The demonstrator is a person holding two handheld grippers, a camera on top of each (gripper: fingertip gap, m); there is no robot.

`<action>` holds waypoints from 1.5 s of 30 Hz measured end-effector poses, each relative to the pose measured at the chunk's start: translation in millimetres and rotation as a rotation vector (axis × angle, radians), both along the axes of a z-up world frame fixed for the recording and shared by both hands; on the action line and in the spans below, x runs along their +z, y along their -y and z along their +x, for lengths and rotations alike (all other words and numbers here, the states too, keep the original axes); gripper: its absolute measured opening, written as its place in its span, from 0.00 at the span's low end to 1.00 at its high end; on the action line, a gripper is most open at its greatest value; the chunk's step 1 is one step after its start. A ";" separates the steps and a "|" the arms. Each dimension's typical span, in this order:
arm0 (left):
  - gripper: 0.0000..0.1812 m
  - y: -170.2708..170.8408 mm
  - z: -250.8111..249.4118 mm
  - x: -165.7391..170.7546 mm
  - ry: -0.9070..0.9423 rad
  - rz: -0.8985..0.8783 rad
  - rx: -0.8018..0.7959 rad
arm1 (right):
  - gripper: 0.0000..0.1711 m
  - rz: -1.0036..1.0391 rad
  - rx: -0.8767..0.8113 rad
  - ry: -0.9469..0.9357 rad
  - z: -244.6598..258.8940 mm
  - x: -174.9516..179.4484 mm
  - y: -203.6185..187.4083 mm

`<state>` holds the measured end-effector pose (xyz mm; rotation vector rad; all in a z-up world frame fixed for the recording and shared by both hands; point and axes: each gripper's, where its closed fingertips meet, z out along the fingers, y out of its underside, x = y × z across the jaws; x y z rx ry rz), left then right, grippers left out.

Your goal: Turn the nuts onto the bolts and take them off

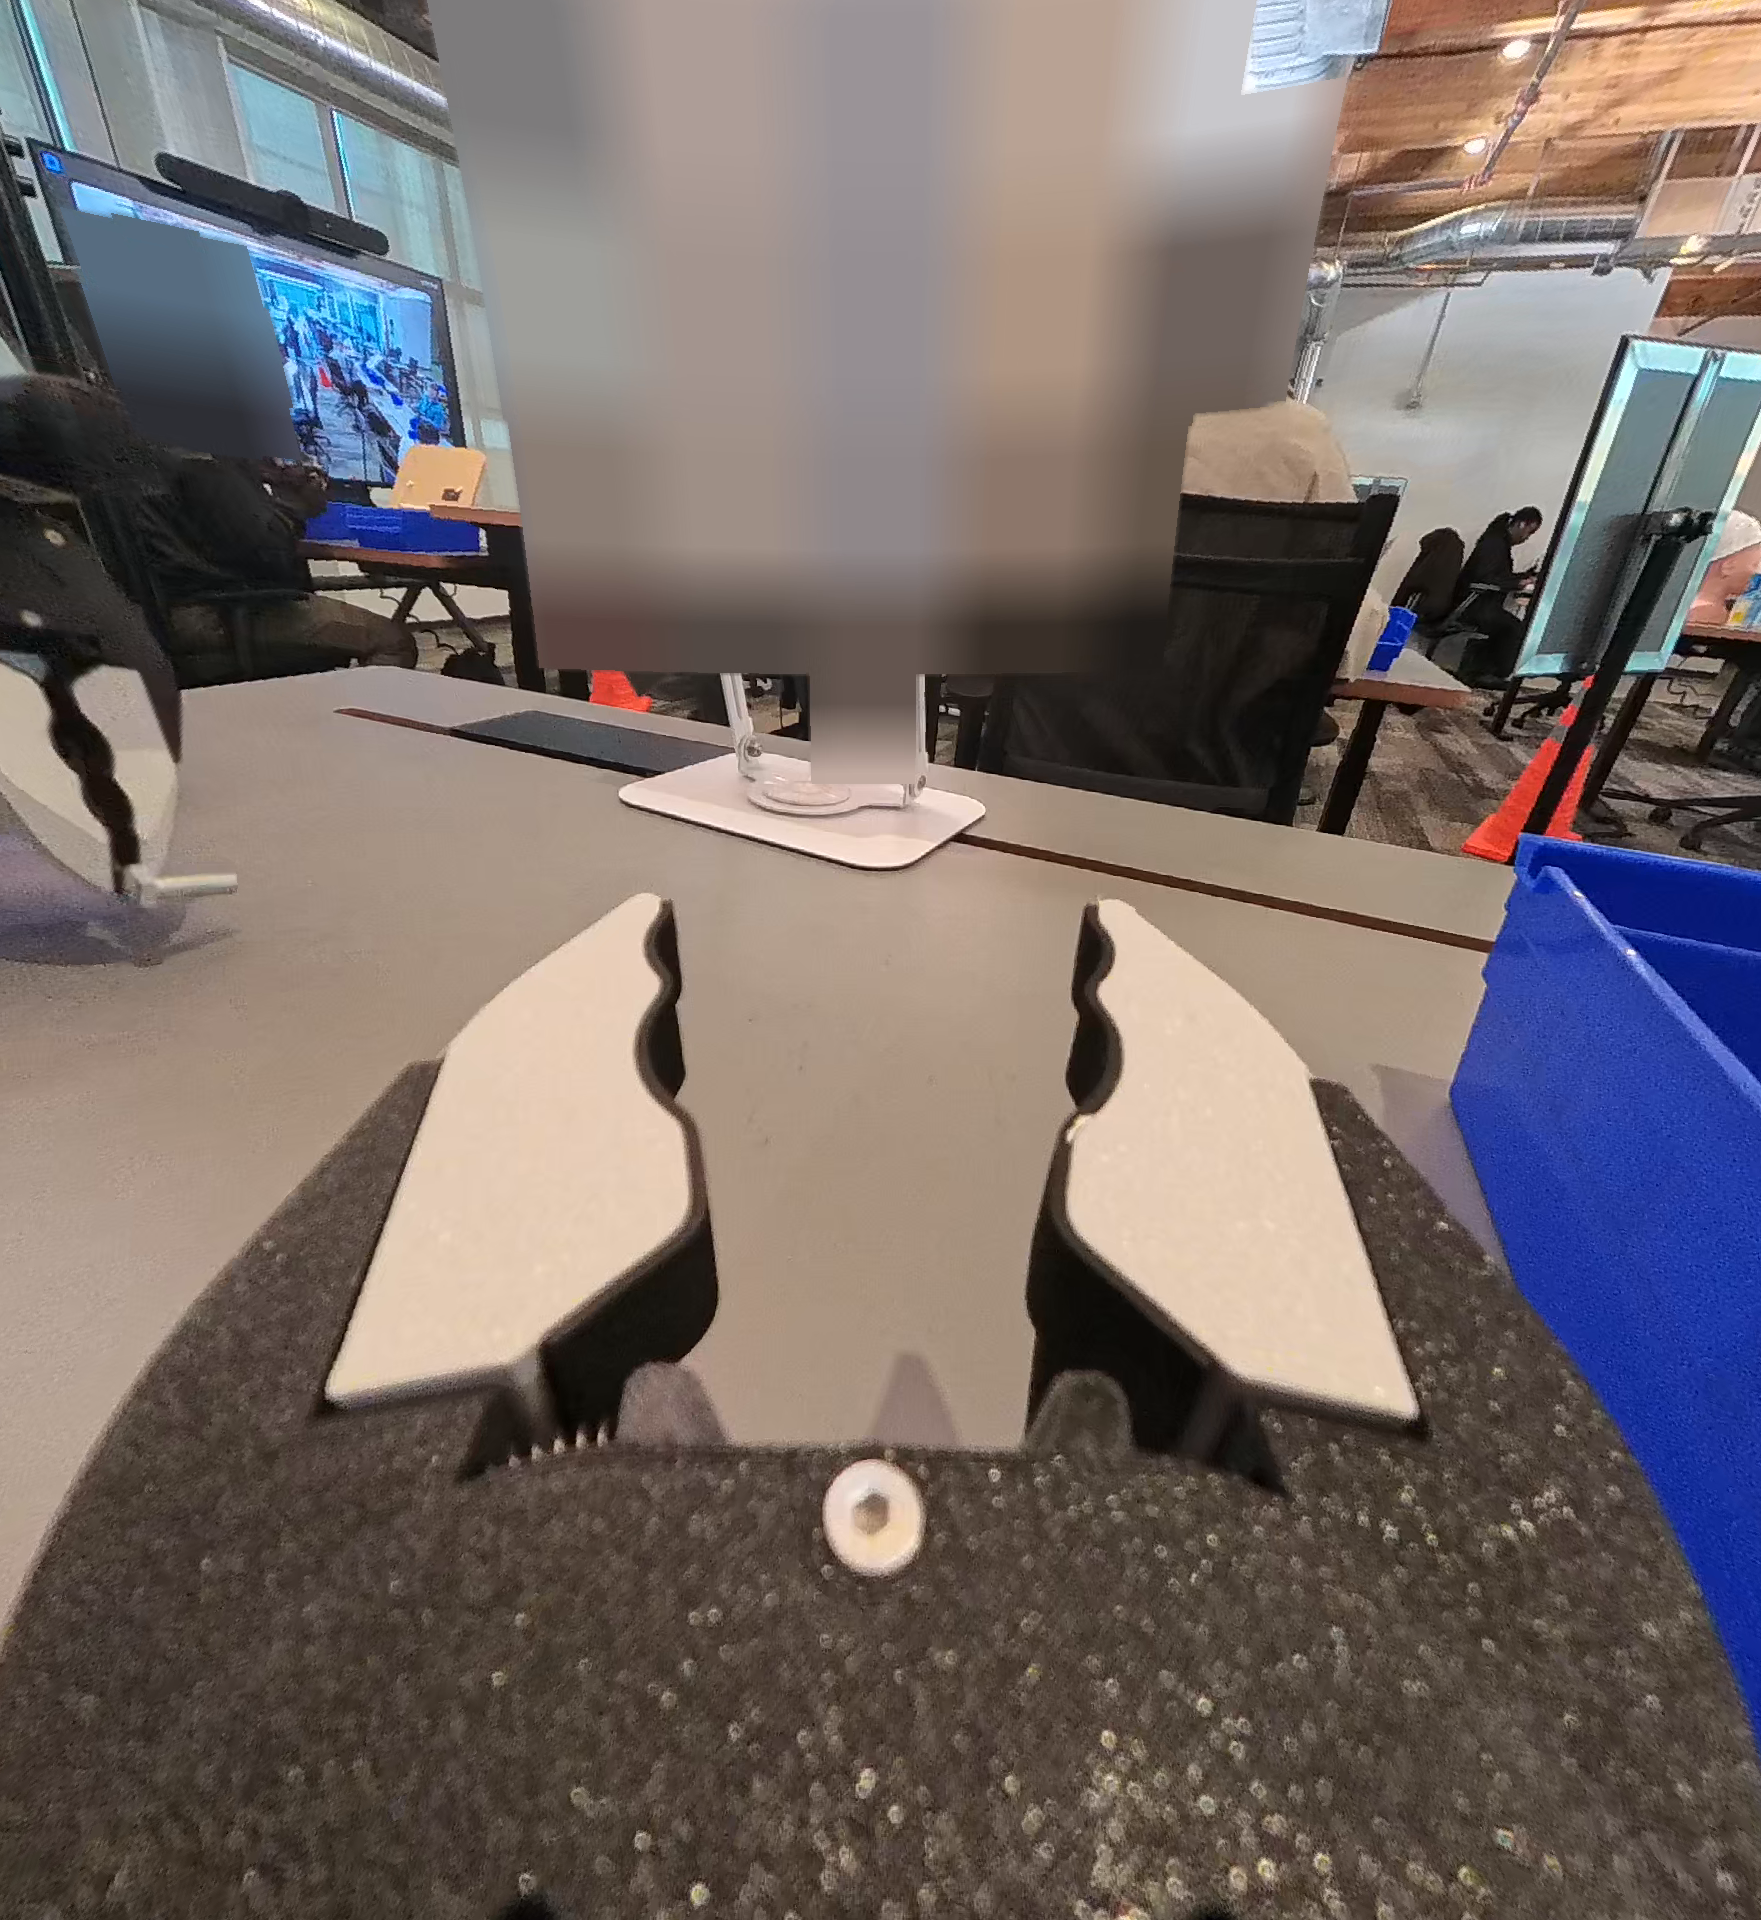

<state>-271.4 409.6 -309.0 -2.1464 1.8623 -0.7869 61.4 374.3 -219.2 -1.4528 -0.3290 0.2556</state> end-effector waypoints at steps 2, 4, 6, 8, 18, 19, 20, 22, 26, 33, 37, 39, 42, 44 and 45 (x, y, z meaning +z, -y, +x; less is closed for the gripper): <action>0.03 -1.0 -2.5 -8.6 -0.042 -0.002 0.001 | 0.42 0.000 0.001 0.002 -0.4 -0.1 0.2; 0.03 0.1 -5.5 -15.5 -0.071 -0.016 0.010 | 0.42 -0.001 0.006 0.003 -1.1 -0.1 0.2; 0.03 1.2 -9.1 -22.3 -0.097 -0.039 0.030 | 0.42 0.003 0.004 0.005 -0.9 0.5 0.8; 0.03 0.9 -11.2 -25.9 -0.107 -0.042 0.049 | 0.42 0.005 0.006 0.003 -0.9 0.9 1.4; 0.07 -7.9 -25.9 -12.2 -0.157 -0.052 0.232 | 0.42 0.018 0.014 -0.009 -0.9 3.8 3.8; 0.08 -9.6 -27.6 -9.5 -0.159 -0.051 0.263 | 0.42 0.020 0.014 -0.011 -0.8 4.2 4.1; 0.10 -11.3 -28.9 -6.4 -0.158 -0.052 0.301 | 0.42 0.022 0.015 -0.012 -0.8 4.7 4.5; 0.15 -15.4 -29.3 0.6 -0.147 -0.059 0.406 | 0.42 0.029 0.017 -0.015 -0.9 6.0 5.6; 0.22 -21.2 -24.4 13.9 -0.091 -0.067 0.629 | 0.42 0.029 0.027 -0.014 -2.4 6.0 6.1; 0.27 -23.2 -10.6 -7.4 -0.088 -0.056 0.823 | 0.42 0.025 0.034 -0.011 -3.9 5.4 5.5; 0.25 -27.4 -9.5 -22.5 -0.188 -0.018 0.823 | 0.42 0.024 0.034 -0.007 -4.3 5.0 4.7; 0.24 -28.9 -10.0 -26.9 -0.227 -0.027 0.821 | 0.42 0.023 0.034 -0.007 -4.3 4.8 4.4; 0.21 -31.5 -10.8 -28.0 -0.251 -0.037 0.817 | 0.42 0.019 0.034 -0.007 -4.3 4.1 3.4; 0.17 -31.3 -10.4 -28.2 -0.255 -0.053 0.808 | 0.42 0.018 0.035 -0.007 -4.5 3.9 2.9; 0.13 -31.1 -11.4 -28.8 -0.266 -0.052 0.800 | 0.42 0.019 0.034 -0.005 -4.5 4.0 2.7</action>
